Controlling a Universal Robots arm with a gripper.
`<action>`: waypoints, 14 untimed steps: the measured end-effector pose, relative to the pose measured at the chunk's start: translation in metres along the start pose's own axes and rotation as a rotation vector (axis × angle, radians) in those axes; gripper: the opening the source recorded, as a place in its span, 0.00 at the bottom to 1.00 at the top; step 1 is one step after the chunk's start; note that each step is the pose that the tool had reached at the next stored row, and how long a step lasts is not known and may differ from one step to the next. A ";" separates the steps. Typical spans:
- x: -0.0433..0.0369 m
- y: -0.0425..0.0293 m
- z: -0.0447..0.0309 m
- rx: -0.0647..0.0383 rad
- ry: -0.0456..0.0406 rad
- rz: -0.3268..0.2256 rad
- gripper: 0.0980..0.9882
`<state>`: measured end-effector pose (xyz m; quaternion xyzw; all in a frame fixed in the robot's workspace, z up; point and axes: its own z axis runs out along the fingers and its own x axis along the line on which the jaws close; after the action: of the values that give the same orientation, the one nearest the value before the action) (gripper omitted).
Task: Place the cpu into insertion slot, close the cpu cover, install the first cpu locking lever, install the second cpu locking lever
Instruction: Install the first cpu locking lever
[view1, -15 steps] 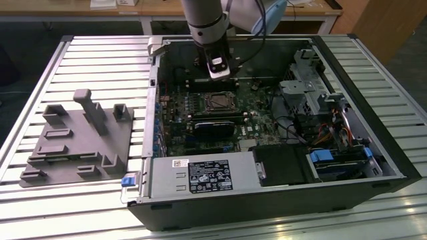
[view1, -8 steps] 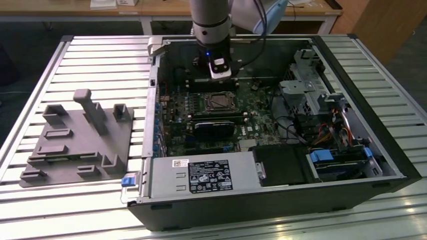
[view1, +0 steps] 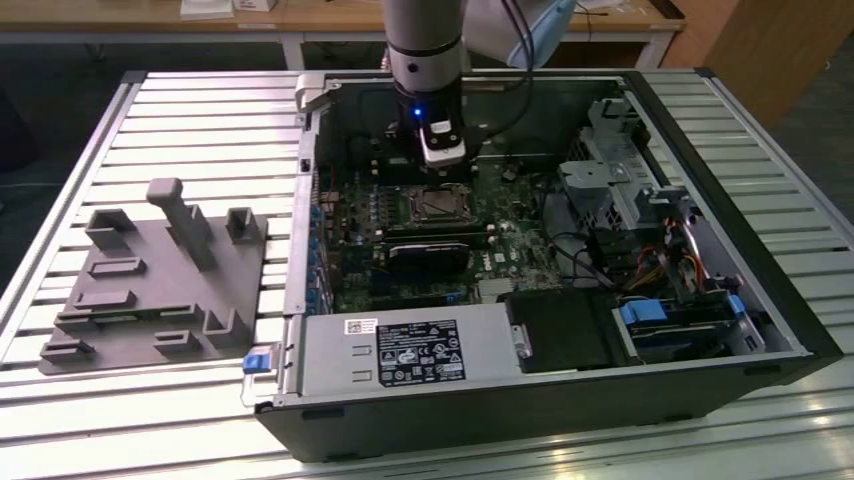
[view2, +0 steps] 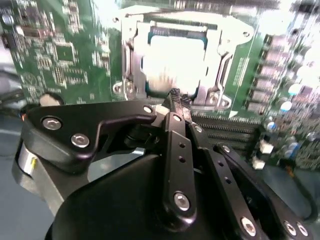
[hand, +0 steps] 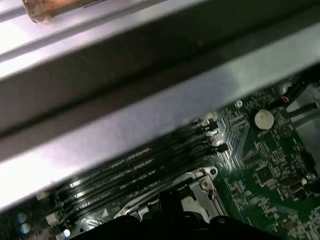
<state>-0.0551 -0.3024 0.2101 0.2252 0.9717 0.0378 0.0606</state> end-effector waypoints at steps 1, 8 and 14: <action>-0.0007 -0.0014 -0.0001 0.006 -0.0030 -0.001 0.01; -0.0045 -0.0092 -0.0004 0.043 -0.0209 -0.007 0.01; -0.0054 -0.0111 -0.0003 0.052 -0.0245 -0.038 0.01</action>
<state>-0.0551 -0.3148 0.2098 0.2086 0.9756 0.0087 0.0674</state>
